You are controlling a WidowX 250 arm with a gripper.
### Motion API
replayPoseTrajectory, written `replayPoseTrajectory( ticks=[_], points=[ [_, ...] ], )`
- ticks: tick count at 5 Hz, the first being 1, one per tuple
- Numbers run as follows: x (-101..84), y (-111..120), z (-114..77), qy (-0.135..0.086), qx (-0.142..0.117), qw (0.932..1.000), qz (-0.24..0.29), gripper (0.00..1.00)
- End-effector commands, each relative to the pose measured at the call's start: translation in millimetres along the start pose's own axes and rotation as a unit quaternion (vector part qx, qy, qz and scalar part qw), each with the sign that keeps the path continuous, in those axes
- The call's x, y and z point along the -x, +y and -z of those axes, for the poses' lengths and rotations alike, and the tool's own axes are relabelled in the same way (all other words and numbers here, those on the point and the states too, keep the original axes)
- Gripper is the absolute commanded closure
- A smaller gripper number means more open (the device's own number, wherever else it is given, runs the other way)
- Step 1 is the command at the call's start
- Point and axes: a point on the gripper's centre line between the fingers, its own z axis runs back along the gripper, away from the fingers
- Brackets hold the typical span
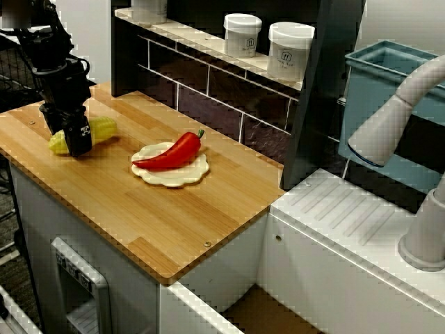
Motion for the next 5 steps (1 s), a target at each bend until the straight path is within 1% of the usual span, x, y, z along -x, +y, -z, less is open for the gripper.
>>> replayPoseTrajectory(
  ticks=[1, 2, 3, 4, 5],
  points=[
    [6.1, -2.9, -33.3, -0.001, 0.039, 0.9981, 0.047, 1.0],
    [4.4, -5.2, -43.0, 0.01, 0.056, 0.9958, 0.072, 1.0],
    [7.1, -3.0, -52.8, 0.008, 0.048, 0.9945, 0.092, 1.0],
    [9.2, -4.8, -62.3, 0.002, 0.047, 0.9919, 0.118, 1.0],
    [9.7, -17.0, -62.5, 0.0, 0.046, 0.9853, 0.164, 1.0]
  ],
)
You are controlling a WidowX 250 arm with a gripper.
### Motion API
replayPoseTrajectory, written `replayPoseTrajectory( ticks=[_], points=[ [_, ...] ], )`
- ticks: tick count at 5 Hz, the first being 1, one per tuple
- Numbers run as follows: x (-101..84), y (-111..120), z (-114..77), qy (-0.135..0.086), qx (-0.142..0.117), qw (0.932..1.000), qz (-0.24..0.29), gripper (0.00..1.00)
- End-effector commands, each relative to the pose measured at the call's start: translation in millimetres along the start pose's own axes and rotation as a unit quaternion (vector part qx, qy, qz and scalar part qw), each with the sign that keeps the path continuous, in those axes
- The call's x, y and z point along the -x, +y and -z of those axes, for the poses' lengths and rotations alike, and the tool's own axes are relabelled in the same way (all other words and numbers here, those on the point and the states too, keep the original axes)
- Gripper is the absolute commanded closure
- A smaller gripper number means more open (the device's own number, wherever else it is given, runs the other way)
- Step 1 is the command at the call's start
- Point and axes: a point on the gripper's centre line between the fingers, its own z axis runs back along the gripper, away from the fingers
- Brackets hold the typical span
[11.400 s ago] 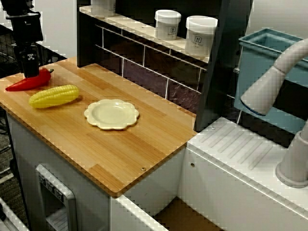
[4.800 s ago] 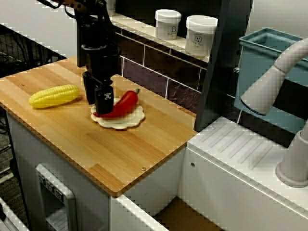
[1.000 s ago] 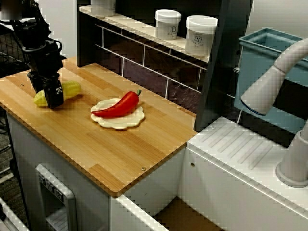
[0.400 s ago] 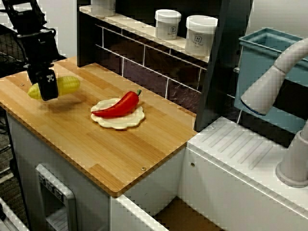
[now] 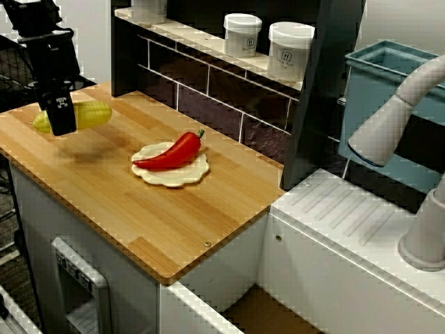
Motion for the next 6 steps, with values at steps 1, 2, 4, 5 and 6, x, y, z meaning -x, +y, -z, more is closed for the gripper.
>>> replayPoseTrajectory(
  ticks=[1, 2, 4, 5, 6],
  points=[
    [-10.1, -13.2, -11.1, -0.002, -0.037, 0.9946, 0.097, 1.0],
    [-21.9, -17.9, -5.7, 0.01, -0.049, 0.9927, 0.11, 1.0],
    [-48.7, -22.6, 9.4, 0.032, -0.062, 0.9919, 0.107, 1.0],
    [-57.3, -24.5, 16.4, 0.033, -0.064, 0.9929, 0.095, 1.0],
    [-61.7, -24.0, 22.3, 0.034, -0.061, 0.9956, 0.062, 1.0]
  ],
)
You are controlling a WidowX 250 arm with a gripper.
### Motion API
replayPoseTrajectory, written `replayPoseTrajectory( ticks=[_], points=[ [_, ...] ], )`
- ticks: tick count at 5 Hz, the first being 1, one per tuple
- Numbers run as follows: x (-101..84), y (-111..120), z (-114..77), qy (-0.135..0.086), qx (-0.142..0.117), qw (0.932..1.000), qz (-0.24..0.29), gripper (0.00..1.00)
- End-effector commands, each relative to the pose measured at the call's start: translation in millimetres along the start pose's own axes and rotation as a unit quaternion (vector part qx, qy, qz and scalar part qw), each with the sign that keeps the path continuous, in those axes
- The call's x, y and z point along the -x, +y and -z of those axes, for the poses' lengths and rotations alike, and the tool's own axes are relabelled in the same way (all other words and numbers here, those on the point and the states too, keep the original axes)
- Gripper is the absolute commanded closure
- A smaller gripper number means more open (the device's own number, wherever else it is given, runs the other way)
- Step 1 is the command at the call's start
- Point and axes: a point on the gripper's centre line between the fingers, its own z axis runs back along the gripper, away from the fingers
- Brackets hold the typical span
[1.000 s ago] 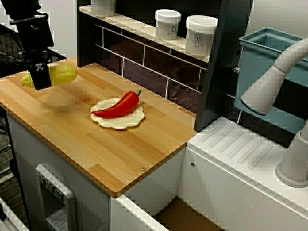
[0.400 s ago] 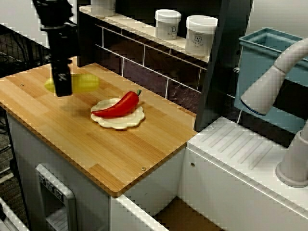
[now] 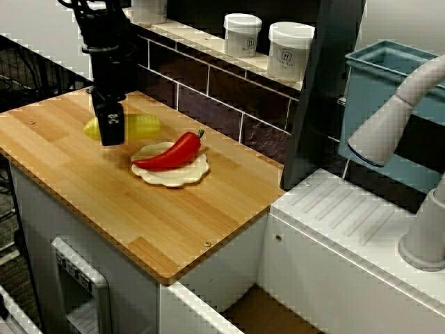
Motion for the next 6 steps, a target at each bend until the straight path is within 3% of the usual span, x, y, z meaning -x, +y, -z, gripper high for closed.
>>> replayPoseTrajectory(
  ticks=[1, 4, 5, 6],
  points=[
    [-6.9, 4.9, 0.9, -0.017, -0.016, 0.9973, -0.07, 1.0],
    [-5.8, -3.6, 8.5, -0.013, -0.013, 0.995, -0.098, 1.0],
    [-3.4, -2.6, 11.0, -0.013, -0.015, 0.9945, -0.103, 0.0],
    [3.4, 3.5, 8.2, -0.022, -0.006, 0.9924, -0.121, 0.0]
  ],
)
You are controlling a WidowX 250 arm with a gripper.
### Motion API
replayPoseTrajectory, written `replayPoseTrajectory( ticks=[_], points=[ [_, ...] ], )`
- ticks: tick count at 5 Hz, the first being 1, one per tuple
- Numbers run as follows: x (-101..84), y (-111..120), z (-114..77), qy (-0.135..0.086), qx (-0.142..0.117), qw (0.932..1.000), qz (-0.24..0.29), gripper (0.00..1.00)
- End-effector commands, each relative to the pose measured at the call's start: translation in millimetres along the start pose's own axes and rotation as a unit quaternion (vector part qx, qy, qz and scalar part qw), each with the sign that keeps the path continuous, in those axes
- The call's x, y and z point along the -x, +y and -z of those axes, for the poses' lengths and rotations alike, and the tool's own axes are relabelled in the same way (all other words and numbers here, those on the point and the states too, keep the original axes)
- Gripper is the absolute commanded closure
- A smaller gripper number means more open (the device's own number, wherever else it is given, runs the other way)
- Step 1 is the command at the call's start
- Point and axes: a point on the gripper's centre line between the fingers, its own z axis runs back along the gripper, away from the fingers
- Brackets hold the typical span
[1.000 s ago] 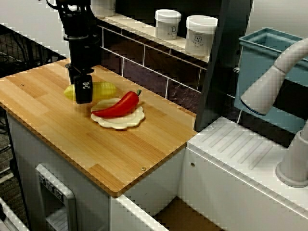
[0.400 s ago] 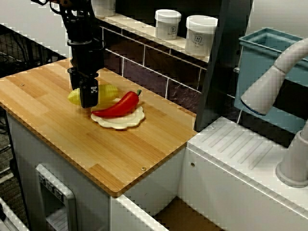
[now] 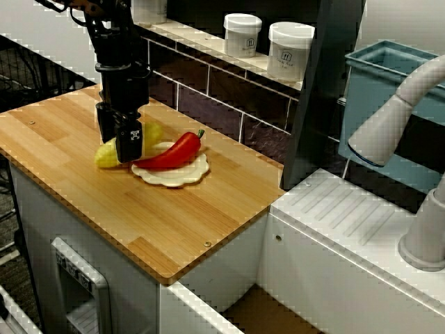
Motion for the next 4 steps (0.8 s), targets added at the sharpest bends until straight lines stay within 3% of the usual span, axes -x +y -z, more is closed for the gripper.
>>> replayPoseTrajectory(
  ticks=[1, 3, 4],
  points=[
    [16.2, 21.1, -15.0, -0.031, 0.011, 0.9989, -0.035, 0.0],
    [36.1, 39.6, -34.4, -0.048, 0.032, 0.9972, -0.047, 0.0],
    [40.0, 48.6, -31.7, -0.047, 0.035, 0.9969, -0.053, 0.0]
  ],
)
